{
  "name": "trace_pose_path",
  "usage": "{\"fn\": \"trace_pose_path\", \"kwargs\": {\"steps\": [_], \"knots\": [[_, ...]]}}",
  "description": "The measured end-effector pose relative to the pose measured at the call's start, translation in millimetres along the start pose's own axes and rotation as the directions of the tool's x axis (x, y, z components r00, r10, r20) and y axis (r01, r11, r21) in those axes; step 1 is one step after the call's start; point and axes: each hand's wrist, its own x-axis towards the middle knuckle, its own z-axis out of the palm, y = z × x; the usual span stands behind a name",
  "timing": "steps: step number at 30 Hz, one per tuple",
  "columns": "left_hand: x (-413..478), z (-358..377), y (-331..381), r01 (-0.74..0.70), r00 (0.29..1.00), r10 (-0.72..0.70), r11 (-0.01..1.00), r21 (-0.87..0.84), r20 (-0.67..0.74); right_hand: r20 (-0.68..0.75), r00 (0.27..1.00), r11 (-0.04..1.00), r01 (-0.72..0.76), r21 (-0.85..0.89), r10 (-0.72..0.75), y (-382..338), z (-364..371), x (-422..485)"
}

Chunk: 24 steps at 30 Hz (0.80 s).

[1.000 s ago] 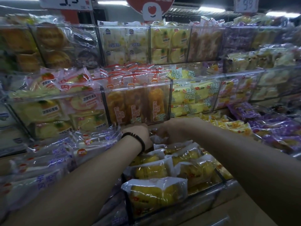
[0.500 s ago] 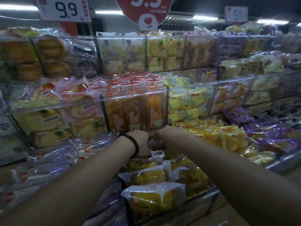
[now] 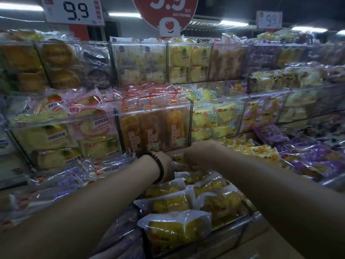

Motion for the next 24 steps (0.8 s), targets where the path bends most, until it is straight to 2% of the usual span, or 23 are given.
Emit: {"fn": "trace_pose_path", "kwargs": {"steps": [4,7,12,15,18,20,22,24], "knots": [[4,6,2,-0.027,0.999,0.027,1.0,-0.01,-0.022,0.025,1.0,0.997,0.006,-0.083,-0.004,0,-2,2],[9,10,-1,-0.027,0.998,0.026,0.999,-0.023,-0.05,-0.061,0.998,0.966,0.015,-0.26,-0.032,-5,6,4],[14,17,-13,-0.017,0.991,0.015,1.0,-0.02,-0.13,-0.22,0.975,0.945,-0.061,-0.322,-0.012,-8,15,9],[15,23,-17,-0.01,0.99,0.013,1.0,0.019,-0.138,-0.224,0.975,0.963,-0.057,-0.263,-0.003,-7,17,8],[9,11,-22,-0.041,0.999,0.041,0.999,-0.005,-0.01,-0.161,0.987,0.978,-0.007,-0.209,-0.028,-2,13,4],[11,4,-28,-0.047,0.998,0.05,0.996,-0.079,0.037,-0.094,0.995,0.989,0.025,-0.146,-0.039,-2,11,5],[17,8,-30,-0.054,0.998,0.055,0.984,-0.17,0.002,-0.052,0.997,0.998,0.049,-0.05,-0.052,-1,9,6],[21,15,-28,-0.051,0.998,0.042,0.978,-0.202,-0.052,-0.089,0.995,0.99,0.063,0.125,-0.052,0,8,10]]}}
